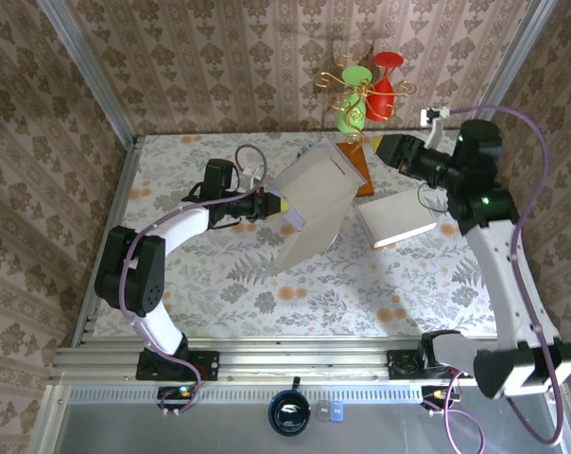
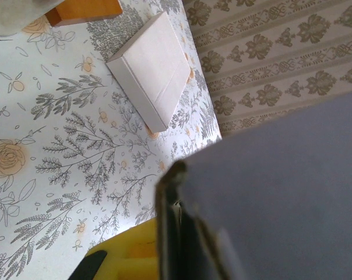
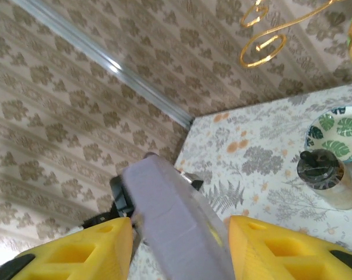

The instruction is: Fold the paper box

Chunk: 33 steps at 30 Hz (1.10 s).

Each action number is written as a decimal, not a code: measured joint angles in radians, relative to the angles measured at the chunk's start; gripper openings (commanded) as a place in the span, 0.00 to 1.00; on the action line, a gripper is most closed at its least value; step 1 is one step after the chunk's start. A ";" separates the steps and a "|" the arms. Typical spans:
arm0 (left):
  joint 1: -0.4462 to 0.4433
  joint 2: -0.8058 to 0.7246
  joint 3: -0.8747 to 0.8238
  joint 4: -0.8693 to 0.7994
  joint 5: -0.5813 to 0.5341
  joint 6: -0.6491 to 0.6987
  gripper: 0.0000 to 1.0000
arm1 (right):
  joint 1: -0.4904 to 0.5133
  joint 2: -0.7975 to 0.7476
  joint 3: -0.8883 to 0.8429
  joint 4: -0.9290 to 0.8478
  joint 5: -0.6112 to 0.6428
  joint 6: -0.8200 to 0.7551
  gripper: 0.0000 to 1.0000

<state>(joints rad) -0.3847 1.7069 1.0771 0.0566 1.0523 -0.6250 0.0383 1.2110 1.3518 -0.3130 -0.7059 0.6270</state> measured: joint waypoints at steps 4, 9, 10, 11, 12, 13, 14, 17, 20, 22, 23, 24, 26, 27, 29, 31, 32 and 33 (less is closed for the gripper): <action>0.000 0.002 0.011 -0.031 0.014 0.030 0.00 | 0.013 0.090 0.025 -0.043 -0.046 -0.063 0.48; 0.000 0.013 0.011 -0.058 0.026 0.048 0.00 | 0.064 0.126 0.058 -0.109 -0.081 -0.151 0.47; 0.000 0.015 0.011 -0.063 0.026 0.050 0.00 | 0.071 0.126 0.058 -0.115 -0.085 -0.162 0.47; 0.000 0.015 0.011 -0.069 0.026 0.051 0.00 | 0.079 0.126 0.058 -0.122 -0.088 -0.175 0.47; 0.000 0.015 0.011 -0.072 0.026 0.052 0.00 | 0.085 0.126 0.058 -0.126 -0.088 -0.184 0.48; 0.000 0.015 0.011 -0.072 0.026 0.054 0.00 | 0.088 0.126 0.058 -0.132 -0.088 -0.189 0.47; 0.000 0.015 0.011 -0.073 0.026 0.054 0.00 | 0.089 0.126 0.058 -0.136 -0.088 -0.198 0.47; 0.000 0.015 0.011 -0.078 0.026 0.057 0.00 | 0.098 0.126 0.058 -0.145 -0.087 -0.219 0.46; -0.001 0.015 0.011 -0.080 0.026 0.059 0.00 | 0.109 0.126 0.058 -0.164 -0.074 -0.249 0.44; -0.001 0.015 0.011 -0.080 0.026 0.061 0.00 | 0.119 0.127 0.058 -0.176 -0.058 -0.267 0.43; -0.001 0.015 0.011 -0.080 0.026 0.062 0.00 | 0.125 0.127 0.058 -0.185 -0.048 -0.279 0.43; -0.002 0.015 0.011 -0.080 0.026 0.062 0.00 | 0.130 0.129 0.059 -0.195 -0.036 -0.289 0.43; -0.002 0.015 0.011 -0.080 0.025 0.063 0.00 | 0.140 0.131 0.061 -0.215 -0.011 -0.311 0.41; -0.003 0.015 0.011 -0.080 0.025 0.065 0.00 | 0.146 0.132 0.062 -0.222 0.003 -0.320 0.40; -0.006 0.015 0.011 -0.081 0.025 0.066 0.00 | 0.156 0.133 0.067 -0.241 0.031 -0.340 0.38; -0.008 0.015 0.011 -0.081 0.025 0.069 0.00 | 0.164 0.133 0.072 -0.252 0.058 -0.357 0.36; -0.009 0.015 0.011 -0.081 0.025 0.069 0.00 | 0.167 0.133 0.074 -0.255 0.072 -0.367 0.35; -0.009 0.015 0.011 -0.081 0.025 0.069 0.00 | 0.171 0.133 0.074 -0.257 0.082 -0.373 0.34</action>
<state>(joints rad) -0.3939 1.7218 1.0885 -0.0246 1.0771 -0.5556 0.2089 1.3441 1.4258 -0.5701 -0.6235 0.2539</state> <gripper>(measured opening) 0.081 0.354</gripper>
